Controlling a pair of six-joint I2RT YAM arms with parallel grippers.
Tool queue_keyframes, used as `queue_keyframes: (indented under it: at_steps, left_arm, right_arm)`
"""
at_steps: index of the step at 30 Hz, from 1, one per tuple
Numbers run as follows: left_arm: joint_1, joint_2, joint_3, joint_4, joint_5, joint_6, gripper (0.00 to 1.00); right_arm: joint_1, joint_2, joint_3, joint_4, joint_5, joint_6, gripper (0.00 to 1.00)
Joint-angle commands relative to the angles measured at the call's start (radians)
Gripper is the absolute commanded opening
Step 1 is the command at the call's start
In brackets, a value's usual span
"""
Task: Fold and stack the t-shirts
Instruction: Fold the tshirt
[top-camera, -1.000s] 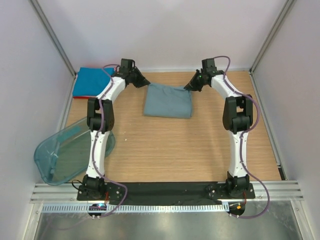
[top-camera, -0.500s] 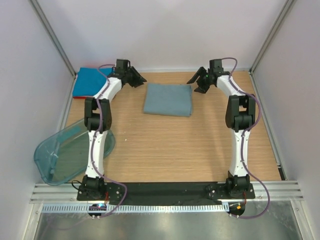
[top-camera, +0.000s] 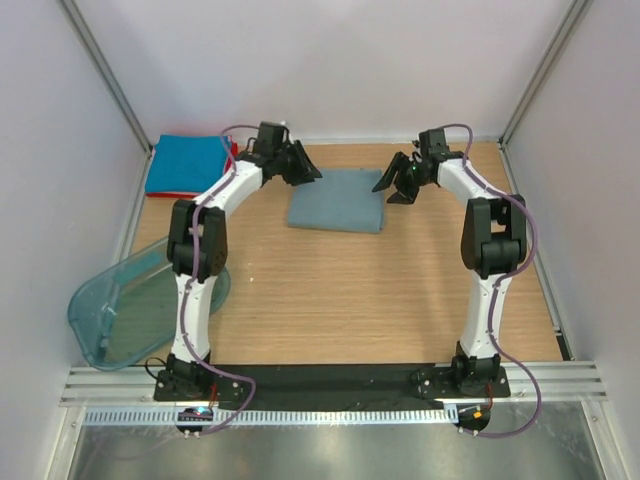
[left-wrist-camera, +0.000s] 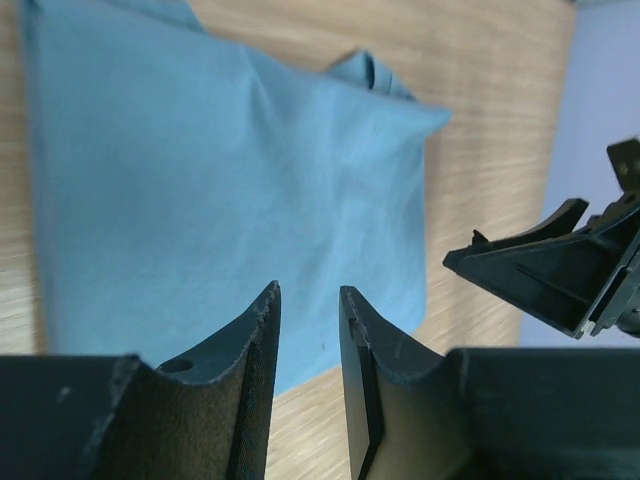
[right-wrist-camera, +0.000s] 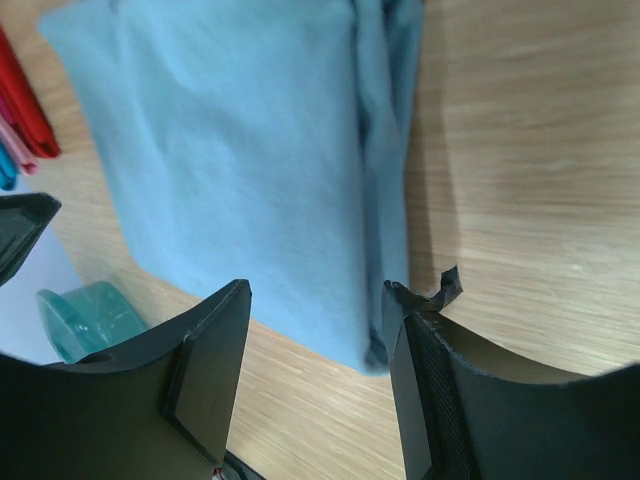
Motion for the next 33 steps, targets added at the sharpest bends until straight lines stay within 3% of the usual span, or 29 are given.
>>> queue_keyframes:
  at_steps: [1,5,11,14,16,20,25,33]
  left_arm:
    - [-0.008,0.083,0.004,0.030,0.021,0.032,0.31]
    - [-0.003,0.164,0.077,0.029,0.001,0.026,0.32]
    - [0.015,0.224,0.209,0.038,0.050,-0.089,0.34]
    - [0.020,0.203,0.264,0.007,0.058,-0.091,0.37]
    - [0.026,0.163,0.278,-0.048,0.050,-0.067,0.41]
    - [0.029,0.065,0.226,-0.161,0.013,0.036,0.44]
    - [0.031,-0.059,0.022,-0.289,-0.063,0.173,0.44]
    - [0.044,-0.014,-0.033,-0.359,-0.071,0.245,0.43]
  right_arm:
    - [0.000,0.005,-0.044,0.015,-0.020,-0.053,0.61]
    - [0.000,0.071,-0.034,-0.022,-0.027,-0.094,0.56]
    - [-0.016,0.036,-0.131,0.032,-0.055,-0.079,0.46]
    - [-0.016,0.007,-0.151,0.035,-0.084,-0.094,0.47]
    - [-0.017,-0.009,-0.163,0.035,-0.098,-0.108,0.53]
    - [-0.017,-0.053,-0.192,0.049,-0.122,-0.103,0.59]
    - [-0.016,-0.090,-0.260,0.085,-0.159,-0.088,0.63]
    - [-0.005,-0.073,-0.298,0.170,-0.225,-0.070,0.65]
